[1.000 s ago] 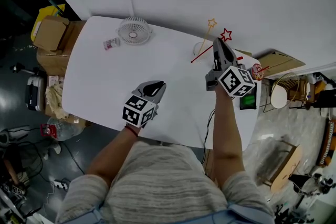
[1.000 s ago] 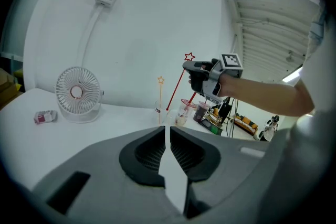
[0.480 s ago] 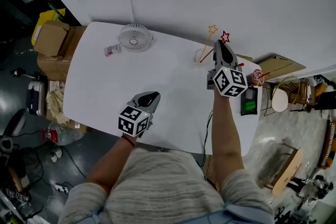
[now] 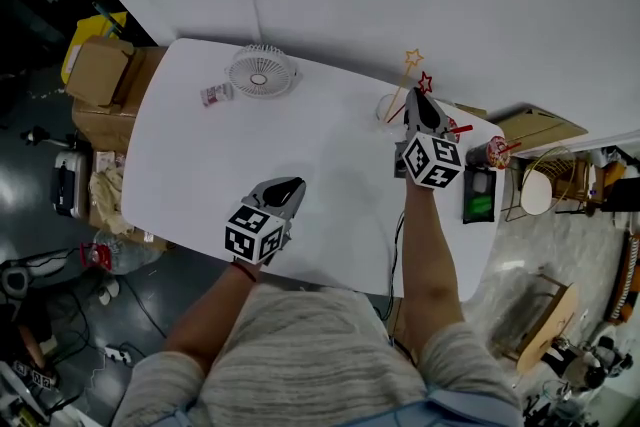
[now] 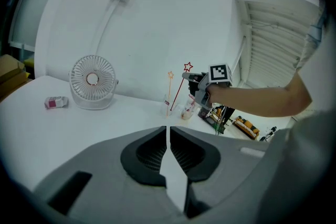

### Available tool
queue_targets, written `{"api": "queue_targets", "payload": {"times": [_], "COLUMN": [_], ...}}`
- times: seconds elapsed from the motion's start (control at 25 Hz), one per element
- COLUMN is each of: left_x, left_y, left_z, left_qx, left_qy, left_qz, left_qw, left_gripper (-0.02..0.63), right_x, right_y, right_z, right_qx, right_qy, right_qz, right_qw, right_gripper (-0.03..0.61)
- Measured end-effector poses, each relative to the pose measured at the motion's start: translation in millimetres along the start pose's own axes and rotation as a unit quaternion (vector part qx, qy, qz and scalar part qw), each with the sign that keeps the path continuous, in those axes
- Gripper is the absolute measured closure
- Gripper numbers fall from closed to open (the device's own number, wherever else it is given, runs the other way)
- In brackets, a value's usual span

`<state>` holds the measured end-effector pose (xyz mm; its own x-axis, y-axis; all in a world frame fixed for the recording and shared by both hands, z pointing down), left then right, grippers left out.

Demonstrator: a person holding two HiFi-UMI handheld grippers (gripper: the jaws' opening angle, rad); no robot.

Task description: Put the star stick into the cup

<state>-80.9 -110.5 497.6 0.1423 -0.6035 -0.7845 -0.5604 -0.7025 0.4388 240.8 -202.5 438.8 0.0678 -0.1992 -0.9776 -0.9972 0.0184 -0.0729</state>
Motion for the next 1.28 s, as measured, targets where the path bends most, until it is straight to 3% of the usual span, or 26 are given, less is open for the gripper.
{"api": "queue_targets", "payload": {"times": [0.36, 1.28], "left_x": [-3, 3], "left_y": [3, -8], "left_z": [1, -8], "left_qx": [-0.002, -0.023], "left_qy": [0.005, -0.002], "left_qz": [0.002, -0.007], "left_qw": [1.0000, 0.9997], "left_gripper": [0.584, 0.584], "right_x": [-29, -36], "right_y": [-8, -1], "right_z": [-8, 5], "right_qx": [-0.020, -0.010], "right_qy": [0.043, 0.086], "right_qz": [-0.022, -0.001], "right_qw": [0.999, 0.996], "right_gripper": [0.566, 0.565]}}
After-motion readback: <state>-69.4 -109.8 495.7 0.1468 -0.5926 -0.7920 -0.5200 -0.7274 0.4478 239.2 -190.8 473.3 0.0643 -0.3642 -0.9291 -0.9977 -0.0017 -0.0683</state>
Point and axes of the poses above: the fingertips, and each gripper's own axes: z backward along the fingers, y to its left, x out of its top, the point moved 9 cm from there along z, backward along the fingers, and after that the axes turned 2 degrees about -x, right-handed, at the moved point
